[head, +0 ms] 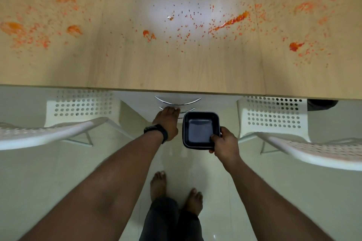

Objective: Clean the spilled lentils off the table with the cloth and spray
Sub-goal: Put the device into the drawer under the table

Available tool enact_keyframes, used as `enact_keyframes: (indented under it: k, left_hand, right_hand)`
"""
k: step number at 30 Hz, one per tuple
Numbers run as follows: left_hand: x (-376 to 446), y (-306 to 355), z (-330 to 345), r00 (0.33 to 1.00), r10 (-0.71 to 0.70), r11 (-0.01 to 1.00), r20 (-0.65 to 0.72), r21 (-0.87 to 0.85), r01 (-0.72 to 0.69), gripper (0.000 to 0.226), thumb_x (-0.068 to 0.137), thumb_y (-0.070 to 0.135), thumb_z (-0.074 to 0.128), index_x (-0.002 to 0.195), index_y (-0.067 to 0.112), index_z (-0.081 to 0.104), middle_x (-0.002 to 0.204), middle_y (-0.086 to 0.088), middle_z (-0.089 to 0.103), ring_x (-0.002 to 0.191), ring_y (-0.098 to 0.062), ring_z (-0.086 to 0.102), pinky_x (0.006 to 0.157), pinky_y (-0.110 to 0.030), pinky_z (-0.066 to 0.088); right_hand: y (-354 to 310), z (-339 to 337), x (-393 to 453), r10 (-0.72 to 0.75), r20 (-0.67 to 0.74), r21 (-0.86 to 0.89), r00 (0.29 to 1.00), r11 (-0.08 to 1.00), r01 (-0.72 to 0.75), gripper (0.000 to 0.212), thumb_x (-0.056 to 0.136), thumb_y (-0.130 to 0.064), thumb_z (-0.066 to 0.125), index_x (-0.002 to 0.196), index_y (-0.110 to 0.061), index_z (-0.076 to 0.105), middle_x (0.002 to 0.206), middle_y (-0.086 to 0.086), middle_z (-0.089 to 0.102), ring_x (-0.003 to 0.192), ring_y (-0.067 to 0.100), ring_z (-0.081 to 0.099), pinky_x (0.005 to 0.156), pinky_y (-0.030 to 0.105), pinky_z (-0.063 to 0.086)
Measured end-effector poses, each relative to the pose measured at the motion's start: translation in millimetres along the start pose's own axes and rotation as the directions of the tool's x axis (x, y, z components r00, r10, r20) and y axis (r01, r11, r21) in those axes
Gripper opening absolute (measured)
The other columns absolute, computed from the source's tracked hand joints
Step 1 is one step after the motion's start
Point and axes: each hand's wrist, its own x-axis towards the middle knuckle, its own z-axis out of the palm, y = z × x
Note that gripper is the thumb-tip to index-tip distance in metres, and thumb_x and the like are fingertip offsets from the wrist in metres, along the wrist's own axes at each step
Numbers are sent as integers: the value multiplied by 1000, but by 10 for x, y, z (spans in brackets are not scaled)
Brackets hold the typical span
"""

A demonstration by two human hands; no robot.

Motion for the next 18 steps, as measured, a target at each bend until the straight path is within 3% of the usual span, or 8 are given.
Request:
enact_keyframes:
  k: [6, 9, 12, 13, 15, 16, 18]
  left_hand:
    - [-107, 28, 87, 1000, -25, 987, -8, -160, 23, 76, 96, 11, 58, 164, 12, 23, 169, -10, 24, 157, -27, 16, 126, -37, 23]
    - [-362, 83, 172, 997, -42, 944, -64, -329, 18, 53, 99, 12, 57, 151, 13, 48, 157, -11, 47, 145, -30, 41, 117, -37, 36]
    - [-732, 124, 281, 946, -209, 807, -249, -591, 23, 26, 99, 12, 62, 121, 11, 75, 122, -11, 74, 113, -29, 67, 94, -29, 49]
    - [-841, 110, 344, 914, -311, 739, -260, -671, 61, 17, 99, 17, 66, 103, 11, 81, 104, -10, 78, 98, -27, 71, 85, -26, 50]
    - [-1002, 91, 431, 833, -525, 530, -176, -833, 158, 44, 97, 40, 71, 65, 10, 73, 69, -7, 73, 70, -26, 69, 74, -28, 52]
    - [-1058, 71, 465, 775, -629, 357, -61, -908, 218, 55, 93, 53, 71, 60, 9, 69, 62, -6, 71, 66, -27, 69, 75, -33, 58]
    - [-1123, 38, 501, 648, -737, -27, 192, -966, 256, 55, 86, 60, 75, 62, 10, 73, 61, -6, 72, 67, -29, 72, 79, -43, 64]
  right_hand:
    - [-41, 28, -97, 4, -1, 23, 1000, 1000, -4, 15, 94, -1, 53, 101, -8, 64, 89, 19, 69, 67, 34, 63, 43, 20, 45]
    - [-130, 22, -171, -31, 4, 47, 1000, 998, 30, 17, 95, -1, 54, 100, -13, 65, 90, 15, 70, 69, 32, 65, 47, 24, 50]
    - [-201, 49, -216, -51, -11, 30, 999, 998, 51, 16, 96, -4, 55, 103, -14, 66, 90, 9, 71, 76, 31, 67, 58, 39, 57]
    - [-228, 62, -228, -59, -17, 7, 998, 998, 59, 14, 95, -6, 56, 102, -13, 66, 90, 8, 71, 79, 31, 68, 65, 43, 59]
    - [-314, 97, -251, -58, -18, -49, 998, 997, 57, 11, 94, -7, 57, 100, -9, 66, 93, 10, 71, 87, 32, 67, 75, 43, 56]
    - [-353, 129, -234, -52, -21, -80, 998, 995, 50, 12, 93, -7, 57, 100, -6, 67, 95, 12, 70, 89, 33, 66, 77, 43, 55]
    - [-452, 222, -171, -42, -13, -144, 999, 989, 39, 15, 93, -6, 56, 102, -1, 67, 97, 16, 69, 91, 36, 65, 79, 44, 55]
